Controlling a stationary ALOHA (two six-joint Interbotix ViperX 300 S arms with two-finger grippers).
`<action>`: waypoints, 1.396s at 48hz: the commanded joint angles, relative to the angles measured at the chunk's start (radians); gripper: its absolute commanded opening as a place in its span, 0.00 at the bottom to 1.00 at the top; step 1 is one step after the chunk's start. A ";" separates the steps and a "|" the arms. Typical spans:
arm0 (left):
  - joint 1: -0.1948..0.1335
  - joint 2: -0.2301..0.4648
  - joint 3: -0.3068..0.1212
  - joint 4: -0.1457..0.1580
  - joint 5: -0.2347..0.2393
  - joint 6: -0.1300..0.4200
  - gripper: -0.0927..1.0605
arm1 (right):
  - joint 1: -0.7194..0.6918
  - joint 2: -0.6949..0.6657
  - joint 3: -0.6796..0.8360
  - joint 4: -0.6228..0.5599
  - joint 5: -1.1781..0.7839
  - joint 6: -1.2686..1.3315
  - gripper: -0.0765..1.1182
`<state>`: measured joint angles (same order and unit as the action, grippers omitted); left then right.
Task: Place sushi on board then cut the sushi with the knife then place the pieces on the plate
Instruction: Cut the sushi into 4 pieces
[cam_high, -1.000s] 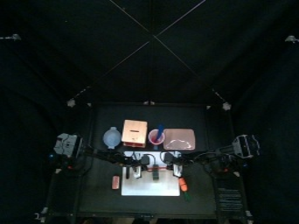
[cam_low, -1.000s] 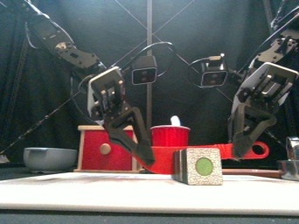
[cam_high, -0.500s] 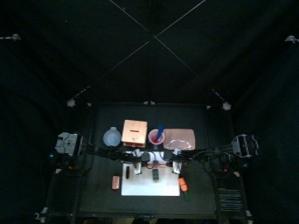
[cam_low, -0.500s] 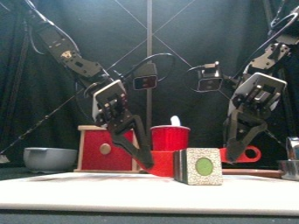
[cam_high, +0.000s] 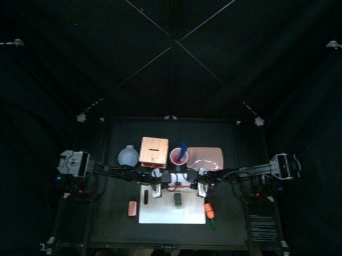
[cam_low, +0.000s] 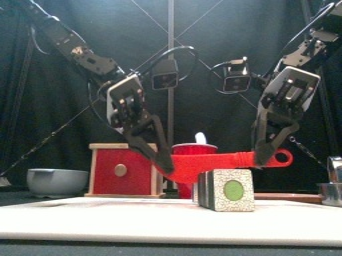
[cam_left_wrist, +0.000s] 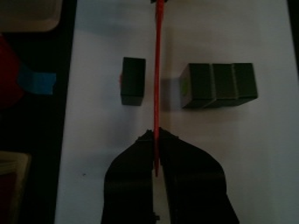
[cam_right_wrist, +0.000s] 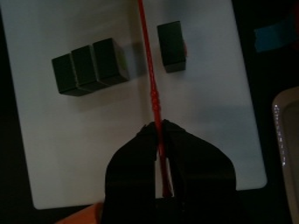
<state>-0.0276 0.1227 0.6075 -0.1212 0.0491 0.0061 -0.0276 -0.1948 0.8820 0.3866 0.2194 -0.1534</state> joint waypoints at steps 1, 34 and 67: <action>-0.028 -0.058 -0.032 0.000 -0.003 -0.003 0.40 | 0.025 -0.055 -0.031 0.012 0.003 0.005 0.33; -0.115 -0.009 -0.038 -0.067 -0.002 -0.008 0.40 | 0.106 -0.049 -0.015 0.083 -0.017 0.005 0.33; -0.115 0.002 -0.037 -0.077 -0.002 -0.008 0.40 | 0.107 -0.021 -0.005 0.091 -0.017 0.005 0.33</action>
<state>-0.1411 0.1319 0.5952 -0.1948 0.0522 -0.0031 0.0798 -0.2056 0.8851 0.4740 0.2086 -0.1503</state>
